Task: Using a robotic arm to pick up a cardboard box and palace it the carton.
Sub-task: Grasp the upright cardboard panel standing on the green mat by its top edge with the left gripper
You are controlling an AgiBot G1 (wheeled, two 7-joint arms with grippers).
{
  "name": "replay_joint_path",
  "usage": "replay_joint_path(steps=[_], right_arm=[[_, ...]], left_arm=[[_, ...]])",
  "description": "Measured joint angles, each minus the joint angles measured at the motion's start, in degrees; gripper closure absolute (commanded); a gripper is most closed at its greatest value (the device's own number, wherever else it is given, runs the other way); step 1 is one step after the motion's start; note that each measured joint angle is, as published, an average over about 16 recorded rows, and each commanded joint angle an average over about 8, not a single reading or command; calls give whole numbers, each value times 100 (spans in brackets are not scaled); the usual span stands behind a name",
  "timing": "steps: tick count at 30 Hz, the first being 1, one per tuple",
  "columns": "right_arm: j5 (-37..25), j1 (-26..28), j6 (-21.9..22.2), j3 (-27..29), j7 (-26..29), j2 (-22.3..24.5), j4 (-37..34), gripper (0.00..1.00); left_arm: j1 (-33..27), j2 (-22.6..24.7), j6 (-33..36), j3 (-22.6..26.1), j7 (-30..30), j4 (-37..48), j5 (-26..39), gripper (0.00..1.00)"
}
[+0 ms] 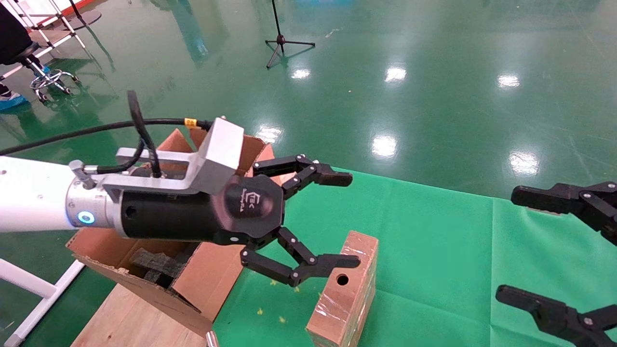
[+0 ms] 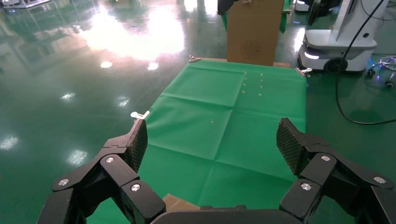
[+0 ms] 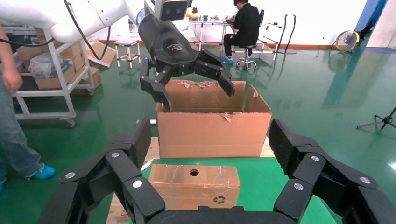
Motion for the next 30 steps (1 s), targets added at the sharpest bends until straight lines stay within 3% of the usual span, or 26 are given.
replay_joint_path(steps=[8,14,20,30], right_arm=[[0,-1,1,0,0,1,-1,100],[0,-1,1,0,0,1,-1,100],[0,-1,1,0,0,1,-1,100],[1,0,1,-1,-1,1,-1,100]], left_arm=[[-186,-51,-131,114,-235,-83,330,0],[-614,-20,-275,384,-936,-182,994,0],[-1330,309,-316,894,-2245,-244,1944,0],[-2764,1243,279,2000,-5204,-221,3554,0]])
